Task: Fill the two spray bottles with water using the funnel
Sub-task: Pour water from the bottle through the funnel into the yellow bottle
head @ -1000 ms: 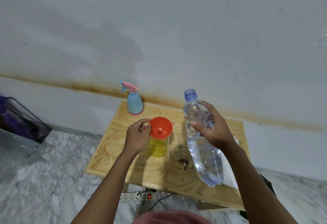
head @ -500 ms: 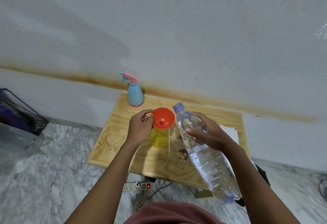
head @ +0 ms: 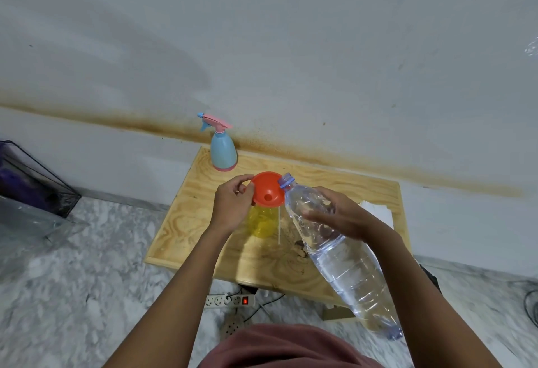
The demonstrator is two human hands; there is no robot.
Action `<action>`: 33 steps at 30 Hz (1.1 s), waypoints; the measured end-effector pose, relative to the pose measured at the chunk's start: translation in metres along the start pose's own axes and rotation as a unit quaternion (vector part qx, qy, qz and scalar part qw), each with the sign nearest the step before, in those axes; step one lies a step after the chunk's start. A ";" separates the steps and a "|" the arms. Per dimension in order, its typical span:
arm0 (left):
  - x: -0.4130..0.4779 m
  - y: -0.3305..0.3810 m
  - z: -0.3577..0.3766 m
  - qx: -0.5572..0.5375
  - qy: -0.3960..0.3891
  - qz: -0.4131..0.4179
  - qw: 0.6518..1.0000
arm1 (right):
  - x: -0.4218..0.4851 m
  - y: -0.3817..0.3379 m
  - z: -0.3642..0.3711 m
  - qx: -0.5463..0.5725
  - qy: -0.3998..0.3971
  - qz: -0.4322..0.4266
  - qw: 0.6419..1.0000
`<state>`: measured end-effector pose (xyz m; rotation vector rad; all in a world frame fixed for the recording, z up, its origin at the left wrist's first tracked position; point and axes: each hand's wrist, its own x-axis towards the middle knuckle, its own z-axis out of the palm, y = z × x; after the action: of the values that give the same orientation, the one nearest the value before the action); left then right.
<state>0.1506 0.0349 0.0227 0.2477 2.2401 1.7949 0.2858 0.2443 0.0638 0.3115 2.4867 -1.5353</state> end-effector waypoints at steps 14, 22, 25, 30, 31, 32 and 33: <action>0.001 0.002 0.004 -0.001 0.001 -0.001 1.000 | 0.003 -0.005 -0.008 -0.013 -0.030 0.033 0.999; 0.000 0.001 0.004 0.002 0.002 -0.002 1.000 | 0.001 -0.013 -0.010 0.007 -0.046 0.071 0.996; 0.000 0.001 0.004 -0.002 0.001 0.001 1.000 | 0.001 -0.015 -0.011 0.007 -0.049 0.079 0.996; 0.002 -0.001 0.004 -0.006 0.002 -0.001 1.000 | -0.001 -0.018 -0.012 0.002 -0.050 0.080 0.996; 0.002 -0.001 0.004 -0.006 0.004 -0.001 1.000 | -0.002 -0.019 -0.012 0.008 -0.051 0.081 0.995; 0.002 -0.001 0.004 -0.006 0.005 0.000 1.000 | -0.002 -0.019 -0.012 0.009 -0.052 0.081 0.995; 0.002 -0.001 0.004 -0.005 0.006 -0.001 1.000 | -0.002 -0.020 -0.012 0.005 -0.052 0.080 0.995</action>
<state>0.1503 0.0388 0.0206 0.2351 2.2387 1.8100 0.2818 0.2461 0.0867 0.4105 2.3150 -1.4609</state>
